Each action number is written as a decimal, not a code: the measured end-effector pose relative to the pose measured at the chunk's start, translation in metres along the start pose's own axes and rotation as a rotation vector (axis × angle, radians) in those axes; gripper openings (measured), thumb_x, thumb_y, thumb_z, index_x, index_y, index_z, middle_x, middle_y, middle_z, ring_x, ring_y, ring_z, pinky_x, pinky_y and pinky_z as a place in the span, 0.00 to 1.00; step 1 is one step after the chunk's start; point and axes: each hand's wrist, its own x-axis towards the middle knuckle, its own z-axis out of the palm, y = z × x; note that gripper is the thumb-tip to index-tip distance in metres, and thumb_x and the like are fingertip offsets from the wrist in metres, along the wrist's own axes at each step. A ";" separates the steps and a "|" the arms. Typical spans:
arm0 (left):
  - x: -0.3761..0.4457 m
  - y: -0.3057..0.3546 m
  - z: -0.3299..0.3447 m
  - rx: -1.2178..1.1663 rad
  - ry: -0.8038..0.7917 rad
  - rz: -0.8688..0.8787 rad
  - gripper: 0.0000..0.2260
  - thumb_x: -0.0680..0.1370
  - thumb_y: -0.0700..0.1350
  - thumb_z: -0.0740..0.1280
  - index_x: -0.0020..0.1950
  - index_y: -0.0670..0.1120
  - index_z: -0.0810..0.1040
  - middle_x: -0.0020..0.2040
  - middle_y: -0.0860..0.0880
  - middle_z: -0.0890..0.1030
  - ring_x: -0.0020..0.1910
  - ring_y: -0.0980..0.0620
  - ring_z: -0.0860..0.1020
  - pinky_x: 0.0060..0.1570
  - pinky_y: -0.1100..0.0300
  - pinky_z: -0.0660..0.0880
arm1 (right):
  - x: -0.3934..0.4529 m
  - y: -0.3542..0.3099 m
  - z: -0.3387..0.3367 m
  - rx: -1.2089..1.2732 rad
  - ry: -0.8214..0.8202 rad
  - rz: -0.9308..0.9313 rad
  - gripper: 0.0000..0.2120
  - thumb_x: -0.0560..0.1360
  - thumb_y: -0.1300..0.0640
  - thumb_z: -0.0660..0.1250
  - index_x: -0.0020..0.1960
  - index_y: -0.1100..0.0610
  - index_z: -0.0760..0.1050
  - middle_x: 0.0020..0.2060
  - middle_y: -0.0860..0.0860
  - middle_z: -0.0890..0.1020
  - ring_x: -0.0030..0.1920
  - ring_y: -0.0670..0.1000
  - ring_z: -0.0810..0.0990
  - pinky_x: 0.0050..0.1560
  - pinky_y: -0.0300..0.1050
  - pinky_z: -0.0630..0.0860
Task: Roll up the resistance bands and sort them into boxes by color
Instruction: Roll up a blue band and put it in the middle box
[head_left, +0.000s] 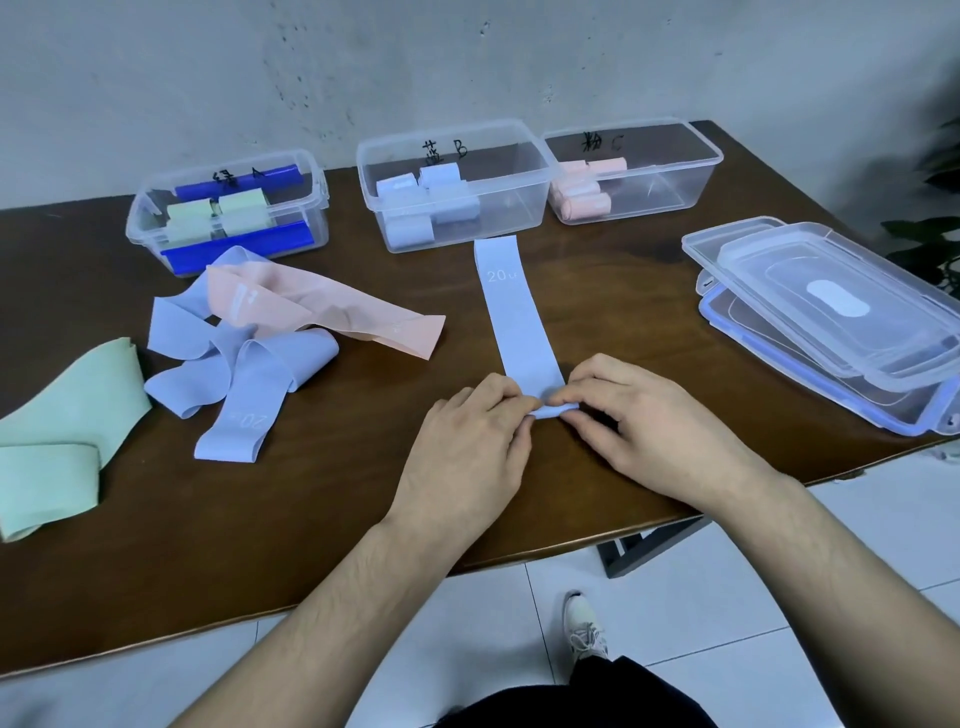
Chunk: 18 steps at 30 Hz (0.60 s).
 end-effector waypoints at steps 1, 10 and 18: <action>0.000 0.000 0.000 -0.005 0.003 -0.002 0.13 0.81 0.47 0.60 0.60 0.48 0.81 0.53 0.52 0.77 0.46 0.52 0.78 0.46 0.51 0.77 | 0.002 0.001 -0.001 -0.001 -0.011 -0.009 0.11 0.80 0.54 0.66 0.61 0.51 0.81 0.52 0.42 0.77 0.47 0.41 0.74 0.47 0.37 0.75; 0.007 -0.002 -0.001 0.045 0.065 0.043 0.09 0.80 0.45 0.65 0.55 0.48 0.83 0.49 0.52 0.78 0.38 0.52 0.78 0.39 0.54 0.78 | 0.013 0.012 -0.004 0.011 -0.064 -0.018 0.15 0.81 0.51 0.63 0.66 0.49 0.79 0.51 0.40 0.73 0.49 0.43 0.74 0.49 0.40 0.75; 0.012 -0.003 -0.006 0.062 0.025 0.022 0.09 0.76 0.46 0.72 0.56 0.48 0.84 0.49 0.53 0.79 0.37 0.54 0.78 0.39 0.57 0.78 | 0.017 0.020 -0.006 0.046 -0.063 -0.052 0.12 0.78 0.49 0.66 0.61 0.46 0.80 0.52 0.39 0.76 0.48 0.43 0.75 0.48 0.41 0.77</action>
